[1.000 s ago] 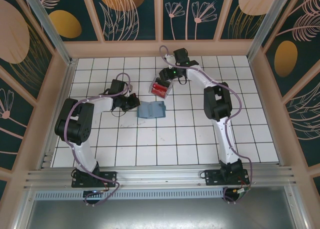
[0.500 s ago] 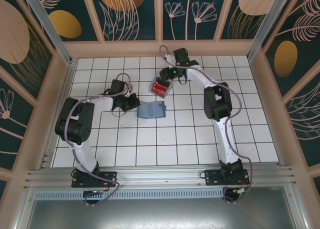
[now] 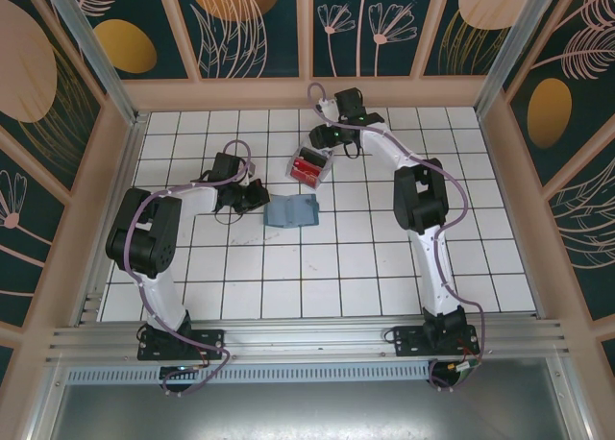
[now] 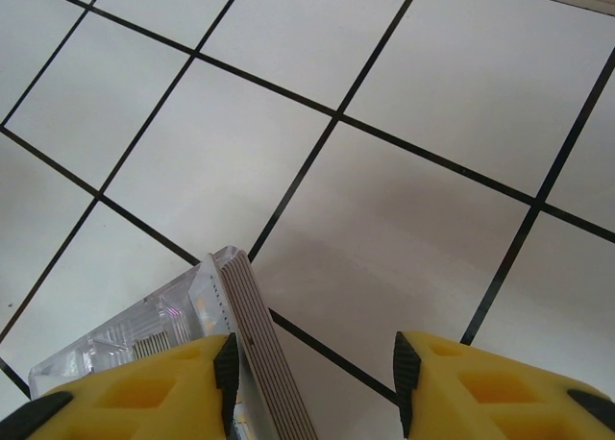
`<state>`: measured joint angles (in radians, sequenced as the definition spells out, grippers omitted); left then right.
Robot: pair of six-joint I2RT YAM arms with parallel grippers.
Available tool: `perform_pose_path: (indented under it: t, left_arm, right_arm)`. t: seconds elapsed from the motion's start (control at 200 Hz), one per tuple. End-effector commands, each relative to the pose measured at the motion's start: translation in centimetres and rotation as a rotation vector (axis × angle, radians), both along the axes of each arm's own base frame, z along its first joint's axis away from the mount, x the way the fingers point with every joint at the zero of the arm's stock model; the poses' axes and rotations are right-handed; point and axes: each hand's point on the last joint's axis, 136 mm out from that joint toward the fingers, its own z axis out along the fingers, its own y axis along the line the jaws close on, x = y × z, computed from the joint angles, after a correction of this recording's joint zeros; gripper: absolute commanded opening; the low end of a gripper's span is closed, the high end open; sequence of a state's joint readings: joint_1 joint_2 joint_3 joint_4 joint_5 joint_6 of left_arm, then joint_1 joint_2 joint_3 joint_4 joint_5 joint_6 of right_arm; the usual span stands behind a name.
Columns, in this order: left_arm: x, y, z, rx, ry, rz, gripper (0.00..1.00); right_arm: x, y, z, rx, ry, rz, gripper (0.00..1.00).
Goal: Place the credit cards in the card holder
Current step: Pick up the credit card from the storage box.
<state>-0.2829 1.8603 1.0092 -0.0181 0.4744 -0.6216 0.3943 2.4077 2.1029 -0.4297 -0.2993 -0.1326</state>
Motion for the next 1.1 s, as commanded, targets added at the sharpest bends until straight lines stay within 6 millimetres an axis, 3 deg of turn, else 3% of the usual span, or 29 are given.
perform_pose_path:
  t: [0.0, 0.215, 0.626, 0.891, 1.096]
  left_arm:
    - [0.3, -0.6, 0.1, -0.019, -0.007, -0.011, 0.00]
    - [0.3, -0.6, 0.0, -0.019, -0.004, -0.010, 0.00]
    - [0.2, -0.5, -0.1, -0.016, -0.001, -0.008, 0.00]
    - [0.2, -0.6, 0.0, -0.017, -0.003, -0.011, 0.00]
    - [0.2, -0.6, 0.0, -0.018, -0.003, -0.010, 0.00]
  right_arm:
    - [0.1, 0.2, 3.4, 0.025, -0.056, 0.015, 0.48]
    - [-0.9, 0.7, 2.1, 0.014, -0.016, 0.054, 0.65]
    - [-1.1, 0.4, -1.9, -0.031, 0.067, 0.054, 0.63]
    - [-0.2, -0.7, -1.8, -0.076, 0.039, 0.006, 0.54]
    - [0.6, -1.1, 0.8, -0.085, -0.034, -0.028, 0.50]
